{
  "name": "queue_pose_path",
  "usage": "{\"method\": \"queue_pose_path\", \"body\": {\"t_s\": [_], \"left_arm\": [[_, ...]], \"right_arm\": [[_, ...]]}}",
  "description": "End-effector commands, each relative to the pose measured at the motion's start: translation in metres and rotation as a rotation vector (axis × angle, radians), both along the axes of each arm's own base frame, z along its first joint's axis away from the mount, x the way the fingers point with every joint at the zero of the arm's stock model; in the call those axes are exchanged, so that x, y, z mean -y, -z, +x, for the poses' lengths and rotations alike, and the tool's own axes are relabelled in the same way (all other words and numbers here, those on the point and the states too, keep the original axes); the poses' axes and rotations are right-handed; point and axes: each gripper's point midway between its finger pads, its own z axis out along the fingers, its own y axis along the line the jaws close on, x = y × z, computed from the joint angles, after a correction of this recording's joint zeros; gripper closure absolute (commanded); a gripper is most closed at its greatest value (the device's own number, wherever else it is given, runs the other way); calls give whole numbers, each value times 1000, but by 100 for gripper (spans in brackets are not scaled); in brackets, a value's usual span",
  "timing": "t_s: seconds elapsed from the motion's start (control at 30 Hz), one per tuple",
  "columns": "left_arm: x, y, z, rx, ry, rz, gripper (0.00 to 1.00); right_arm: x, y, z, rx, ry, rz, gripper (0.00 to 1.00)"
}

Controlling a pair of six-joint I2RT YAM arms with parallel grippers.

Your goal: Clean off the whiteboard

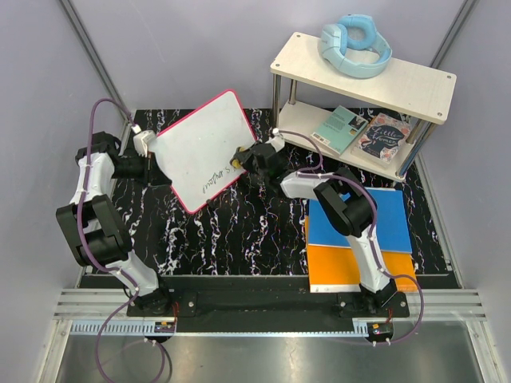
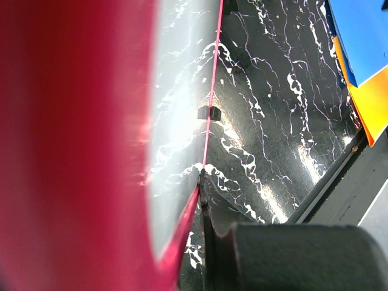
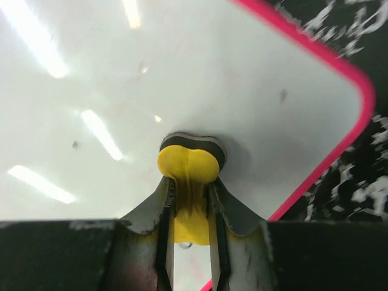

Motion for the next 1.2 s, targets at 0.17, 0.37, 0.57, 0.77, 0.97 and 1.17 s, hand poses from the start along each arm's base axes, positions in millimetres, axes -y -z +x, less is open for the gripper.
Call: {"method": "queue_pose_path", "body": {"t_s": [0.17,0.37,0.57,0.77,0.97,1.17], "left_arm": [[-46,39,12,61,95,371,100],[-44,36,15,64,86,357,100],[-45,37,13,59,86,364,100],[-46,39,10,52,92,374,100],[-45,39,10,53,94,370,100],[-46,40,9,51,97,371,100]], "right_arm": [[-99,26,-118,-104,-381,-10,100],[-90,34,-127,-145,-350,-38,100],[-62,22,-101,-91,-198,-81,100],[-29,-14,-58,-19,-80,-38,100],[1,-33,-23,19,10,-24,100],[21,-27,4,13,59,-20,100]]}}
